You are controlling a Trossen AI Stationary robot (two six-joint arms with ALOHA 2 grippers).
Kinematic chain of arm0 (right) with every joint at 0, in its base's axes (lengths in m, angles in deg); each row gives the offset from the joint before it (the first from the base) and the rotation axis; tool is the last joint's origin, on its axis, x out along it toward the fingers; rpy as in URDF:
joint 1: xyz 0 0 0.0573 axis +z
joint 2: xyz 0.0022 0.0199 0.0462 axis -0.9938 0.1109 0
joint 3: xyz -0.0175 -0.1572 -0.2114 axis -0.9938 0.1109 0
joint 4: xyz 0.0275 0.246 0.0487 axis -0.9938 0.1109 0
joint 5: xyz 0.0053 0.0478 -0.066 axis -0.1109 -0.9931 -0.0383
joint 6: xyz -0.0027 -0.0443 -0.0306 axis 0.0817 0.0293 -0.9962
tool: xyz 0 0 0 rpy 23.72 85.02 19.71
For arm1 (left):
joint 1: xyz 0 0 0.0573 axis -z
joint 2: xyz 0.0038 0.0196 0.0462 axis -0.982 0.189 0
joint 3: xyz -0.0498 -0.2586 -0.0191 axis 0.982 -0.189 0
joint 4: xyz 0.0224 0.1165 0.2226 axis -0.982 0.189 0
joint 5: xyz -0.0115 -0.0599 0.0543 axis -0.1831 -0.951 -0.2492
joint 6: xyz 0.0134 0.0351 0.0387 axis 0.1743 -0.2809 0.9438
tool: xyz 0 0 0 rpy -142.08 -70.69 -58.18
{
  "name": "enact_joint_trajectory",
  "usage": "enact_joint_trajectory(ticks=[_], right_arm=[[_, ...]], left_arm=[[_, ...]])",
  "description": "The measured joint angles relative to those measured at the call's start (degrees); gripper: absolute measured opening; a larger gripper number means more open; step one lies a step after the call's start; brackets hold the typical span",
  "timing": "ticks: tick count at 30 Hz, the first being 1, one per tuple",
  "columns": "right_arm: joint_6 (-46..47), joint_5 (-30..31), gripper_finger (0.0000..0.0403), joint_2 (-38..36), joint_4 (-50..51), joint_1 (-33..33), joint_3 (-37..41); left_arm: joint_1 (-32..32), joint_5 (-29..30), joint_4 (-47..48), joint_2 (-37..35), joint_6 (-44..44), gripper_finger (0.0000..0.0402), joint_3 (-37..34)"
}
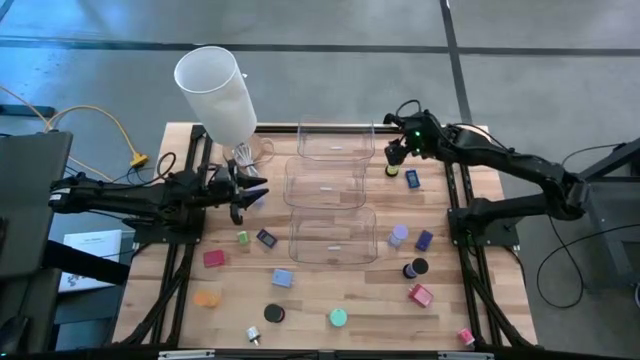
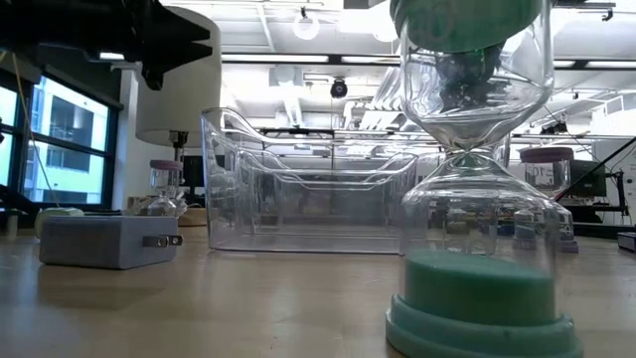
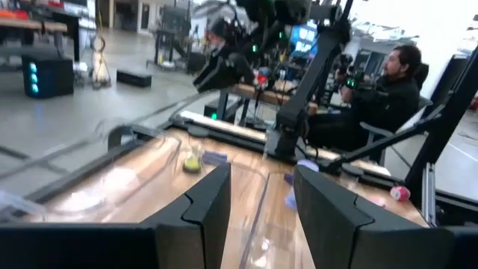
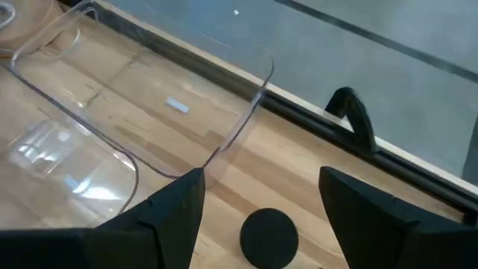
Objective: Pick & Place Office items
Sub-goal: Put the black yellow hourglass into the top transparent bin
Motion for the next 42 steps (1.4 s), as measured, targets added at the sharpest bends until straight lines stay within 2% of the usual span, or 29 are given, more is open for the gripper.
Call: enact_joint_trajectory(ticks=[3, 8, 14, 19, 28, 38, 42], right_arm=[[-1.62, -2.56, 0.0253, -0.08, -0.20, 0.08, 0.00], [-1.90, -3.34, 0.0259, -0.09, 0.76, 0.07, 0.00], [-4.35, 2.07, 0.0285, -0.11, 0.84, 0.08, 0.00], [-8.72, 1.91, 0.0299, -0.11, -1.87, 0.09, 0.00], [-15.20, 1.93, 0.0301, -0.13, -3.20, 0.54, 0.00], [-15.36, 1.36, 0.0303, -0.13, -3.32, 0.83, 0.02], [-15.41, 1.44, 0.0320, -0.11, -3.48, 0.83, 0.02]], left_arm=[[0.02, -0.01, 1.06, 0.00, -1.56, 0.0143, 0.00], [0.53, -0.70, 0.95, 0.00, -2.12, 0.0143, 0.00], [1.70, -0.93, 0.86, 0.00, -2.25, 0.0143, 0.00], [1.68, -0.95, 0.84, 0.00, -2.25, 0.0143, 0.00], [1.72, -0.21, 1.01, 0.00, -2.23, 0.0143, 0.00], [1.84, -0.16, 1.26, 0.02, 2.15, 0.0143, 0.00], [1.84, -0.16, 1.28, 0.01, 2.04, 0.0143, 0.00]])
